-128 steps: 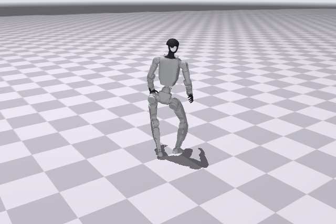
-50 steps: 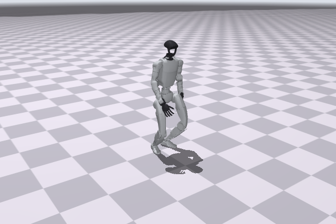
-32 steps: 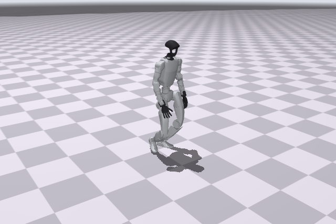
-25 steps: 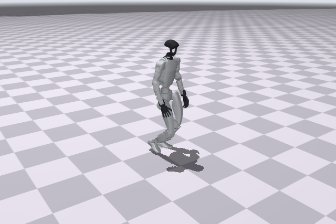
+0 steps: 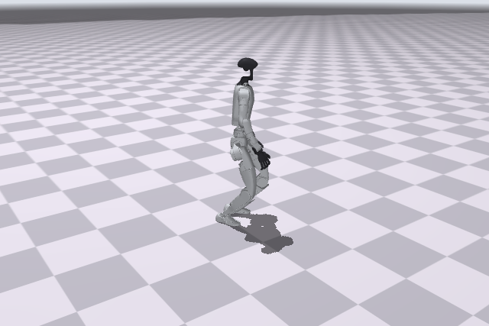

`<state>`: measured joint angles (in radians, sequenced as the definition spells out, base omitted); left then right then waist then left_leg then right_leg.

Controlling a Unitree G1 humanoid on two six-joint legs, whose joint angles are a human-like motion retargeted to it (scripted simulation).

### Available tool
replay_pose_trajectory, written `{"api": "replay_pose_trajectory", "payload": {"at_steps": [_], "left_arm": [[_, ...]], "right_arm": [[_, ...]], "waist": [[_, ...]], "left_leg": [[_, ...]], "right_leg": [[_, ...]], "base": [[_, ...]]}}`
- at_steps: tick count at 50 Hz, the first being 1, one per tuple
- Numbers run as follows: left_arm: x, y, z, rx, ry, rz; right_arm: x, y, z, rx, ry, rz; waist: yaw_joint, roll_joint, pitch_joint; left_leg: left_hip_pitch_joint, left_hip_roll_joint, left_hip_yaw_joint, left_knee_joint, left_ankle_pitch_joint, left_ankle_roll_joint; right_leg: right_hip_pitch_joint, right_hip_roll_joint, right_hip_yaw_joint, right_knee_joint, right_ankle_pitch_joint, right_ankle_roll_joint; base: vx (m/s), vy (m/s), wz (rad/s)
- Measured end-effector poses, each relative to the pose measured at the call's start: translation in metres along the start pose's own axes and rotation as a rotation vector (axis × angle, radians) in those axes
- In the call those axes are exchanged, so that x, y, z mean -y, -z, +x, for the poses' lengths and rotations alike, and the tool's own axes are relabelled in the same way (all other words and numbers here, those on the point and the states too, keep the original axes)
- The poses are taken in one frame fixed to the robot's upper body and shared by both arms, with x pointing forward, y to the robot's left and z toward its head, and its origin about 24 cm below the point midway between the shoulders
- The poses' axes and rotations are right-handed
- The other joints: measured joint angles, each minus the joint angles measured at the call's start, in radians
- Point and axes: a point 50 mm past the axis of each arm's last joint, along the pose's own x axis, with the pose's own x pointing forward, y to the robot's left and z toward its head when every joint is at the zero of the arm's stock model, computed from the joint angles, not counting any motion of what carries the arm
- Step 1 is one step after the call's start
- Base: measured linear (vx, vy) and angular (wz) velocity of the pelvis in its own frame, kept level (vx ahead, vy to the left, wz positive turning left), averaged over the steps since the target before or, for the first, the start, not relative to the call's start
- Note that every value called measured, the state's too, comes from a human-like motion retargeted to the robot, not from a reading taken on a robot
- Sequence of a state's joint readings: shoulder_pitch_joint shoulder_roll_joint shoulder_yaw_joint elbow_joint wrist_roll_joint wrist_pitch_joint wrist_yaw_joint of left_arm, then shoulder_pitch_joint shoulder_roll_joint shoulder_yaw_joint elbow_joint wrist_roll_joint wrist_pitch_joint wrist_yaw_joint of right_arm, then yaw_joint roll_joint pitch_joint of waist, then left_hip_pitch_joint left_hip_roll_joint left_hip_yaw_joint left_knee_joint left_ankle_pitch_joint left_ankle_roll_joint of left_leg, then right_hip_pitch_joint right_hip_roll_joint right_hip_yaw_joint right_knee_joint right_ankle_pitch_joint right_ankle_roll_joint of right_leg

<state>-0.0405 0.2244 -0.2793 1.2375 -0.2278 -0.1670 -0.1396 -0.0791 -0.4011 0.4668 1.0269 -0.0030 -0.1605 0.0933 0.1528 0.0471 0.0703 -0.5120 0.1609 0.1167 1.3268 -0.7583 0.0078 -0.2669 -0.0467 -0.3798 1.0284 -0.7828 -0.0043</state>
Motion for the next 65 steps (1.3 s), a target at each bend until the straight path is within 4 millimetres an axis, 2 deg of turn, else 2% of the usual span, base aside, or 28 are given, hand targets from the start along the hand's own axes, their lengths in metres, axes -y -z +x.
{"api": "replay_pose_trajectory", "payload": {"at_steps": [4,7,10,14,17,21,26,29,32,35,37,39,42,48,50,53,55,57,62,65], "left_arm": [[0.005,0.01,-0.002,-0.041,0.04,0.024],[0.011,0.014,-0.002,-0.064,0.081,0.052],[0.019,0.015,-0.001,-0.081,0.133,0.081],[0.035,0.014,0.0,-0.096,0.213,0.111],[0.04,0.011,0.001,-0.087,0.234,0.128],[0.033,-0.002,0.004,-0.039,0.196,0.14],[0.019,-0.023,0.006,0.041,0.136,0.14],[0.012,-0.034,0.006,0.083,0.112,0.137],[0.006,-0.043,0.006,0.118,0.09,0.128],[0.002,-0.047,0.005,0.14,0.072,0.108],[0.002,-0.047,0.005,0.147,0.069,0.093],[0.004,-0.046,0.005,0.147,0.07,0.078],[0.006,-0.039,0.005,0.124,0.075,0.054],[0.01,-0.007,0.002,0.016,0.089,0.006],[0.012,0.006,-0.001,-0.026,0.098,-0.007],[0.015,0.022,-0.005,-0.079,0.118,-0.014],[0.018,0.031,-0.007,-0.106,0.132,-0.012],[0.021,0.037,-0.009,-0.121,0.148,0.001],[0.029,0.041,-0.011,-0.129,0.195,0.069],[0.031,0.036,-0.01,-0.108,0.208,0.118]], "right_arm": [[0.004,-0.014,0.004,0.049,0.003,-0.021],[0.005,-0.023,0.005,0.082,0.0,-0.027],[0.006,-0.028,0.006,0.101,-0.004,-0.028],[0.009,-0.029,0.006,0.1,-0.007,-0.017],[0.011,-0.024,0.004,0.084,0.004,-0.002],[0.008,-0.008,0.0,0.035,0.017,0.015],[-0.005,0.015,-0.006,-0.036,0.0,0.034],[-0.015,0.018,-0.007,-0.047,-0.026,0.042],[-0.021,0.013,-0.005,-0.036,-0.045,0.042],[-0.023,0.01,-0.004,-0.029,-0.053,0.041],[-0.024,0.009,-0.003,-0.029,-0.054,0.033],[-0.024,0.009,-0.002,-0.031,-0.052,0.026],[-0.024,0.011,-0.002,-0.046,-0.048,0.011],[-0.021,0.017,-0.001,-0.083,-0.044,-0.027],[-0.019,0.018,-0.001,-0.092,-0.045,-0.043],[-0.015,0.017,-0.001,-0.094,-0.048,-0.07],[-0.013,0.015,0.0,-0.09,-0.051,-0.091],[-0.01,0.011,0.001,-0.08,-0.056,-0.115],[-0.007,0.0,0.005,-0.052,-0.088,-0.185],[-0.008,-0.008,0.007,-0.028,-0.114,-0.228]], "waist": [[0.003,0.014,-0.026],[-0.011,0.004,-0.038],[-0.038,-0.025,-0.046],[-0.11,-0.116,-0.048],[-0.167,-0.165,-0.056],[-0.22,-0.161,-0.072],[-0.246,-0.105,-0.099],[-0.238,-0.074,-0.116],[-0.212,-0.047,-0.131],[-0.178,-0.019,-0.142],[-0.158,-0.002,-0.149],[-0.143,0.013,-0.157],[-0.124,0.035,-0.175],[-0.103,0.073,-0.217],[-0.106,0.082,-0.228],[-0.125,0.084,-0.237],[-0.147,0.073,-0.239],[-0.176,0.046,-0.239],[-0.257,-0.066,-0.24],[-0.3,-0.129,-0.232]], "left_leg": [[0.04,0.124,0.117,0.025,0.01,0.009],[0.094,0.127,0.184,-0.029,0.011,0.007],[0.139,0.056,0.222,-0.116,0.0,0.021],[0.176,-0.161,0.227,-0.266,0.036,0.063],[0.176,-0.299,0.177,-0.349,0.063,0.083],[0.145,-0.379,0.065,-0.376,0.079,0.083],[0.081,-0.409,-0.1,-0.328,0.082,0.058],[0.044,-0.423,-0.189,-0.293,0.089,0.036],[0.001,-0.423,-0.251,-0.249,0.096,0.005],[-0.053,-0.396,-0.269,-0.191,0.109,-0.034],[-0.094,-0.347,-0.231,-0.139,0.115,-0.049],[-0.13,-0.258,-0.154,-0.079,0.106,-0.038],[-0.16,-0.089,-0.02,0.01,0.07,0.009],[-0.091,0.184,0.181,0.102,-0.015,0.078],[-0.04,0.238,0.236,0.093,-0.035,0.084],[0.034,0.258,0.3,0.041,-0.042,0.073],[0.077,0.232,0.33,-0.011,-0.041,0.063],[0.11,0.166,0.349,-0.079,-0.043,0.06],[0.185,-0.084,0.361,-0.292,-0.034,0.079],[0.24,-0.224,0.332,-0.415,-0.007,0.083]], "right_leg": [[0.035,-0.006,-0.083,-0.016,0.002,-0.012],[0.054,-0.058,-0.141,0.021,0.006,-0.017],[0.036,-0.16,-0.167,0.134,0.03,-0.015],[-0.078,-0.356,-0.058,0.383,0.116,0.024],[-0.168,-0.411,0.065,0.49,0.116,0.043],[-0.244,-0.337,0.199,0.48,0.067,0.048],[-0.28,-0.113,0.367,0.339,0.033,0.055],[-0.275,0.003,0.439,0.265,0.047,0.056],[-0.262,0.049,0.429,0.214,0.055,0.031],[-0.251,0.064,0.365,0.171,0.063,0.008],[-0.246,0.065,0.308,0.149,0.06,-0.002],[-0.241,0.062,0.246,0.131,0.052,-0.01],[-0.234,0.061,0.154,0.099,0.048,-0.02],[-0.201,0.069,0.004,0.031,0.057,-0.048],[-0.185,0.066,-0.035,0.012,0.065,-0.055],[-0.169,0.042,-0.06,0.018,0.081,-0.05],[-0.172,0.011,-0.047,0.048,0.091,-0.035],[-0.187,-0.044,-0.021,0.104,0.098,-0.016],[-0.265,-0.246,0.078,0.304,0.159,0.035],[-0.311,-0.299,0.179,0.38,0.139,0.059]], "base": [[0.03,-0.05,1.0],[0.03,-0.01,1.09],[0.02,0.05,1.24],[0.01,0.12,1.76],[0.02,0.09,2.05],[0.06,0.04,2.0],[0.08,-0.01,1.91],[0.05,-0.07,1.72],[0.01,-0.11,1.5],[-0.04,-0.12,1.52],[-0.08,-0.1,1.74],[-0.1,-0.08,1.94],[-0.12,-0.06,1.93],[-0.11,0.0,1.77],[-0.09,0.06,1.8],[-0.09,0.11,1.97],[-0.09,0.17,2.16],[-0.08,0.2,2.23],[-0.04,0.23,2.17],[0.03,0.21,1.89]]}}
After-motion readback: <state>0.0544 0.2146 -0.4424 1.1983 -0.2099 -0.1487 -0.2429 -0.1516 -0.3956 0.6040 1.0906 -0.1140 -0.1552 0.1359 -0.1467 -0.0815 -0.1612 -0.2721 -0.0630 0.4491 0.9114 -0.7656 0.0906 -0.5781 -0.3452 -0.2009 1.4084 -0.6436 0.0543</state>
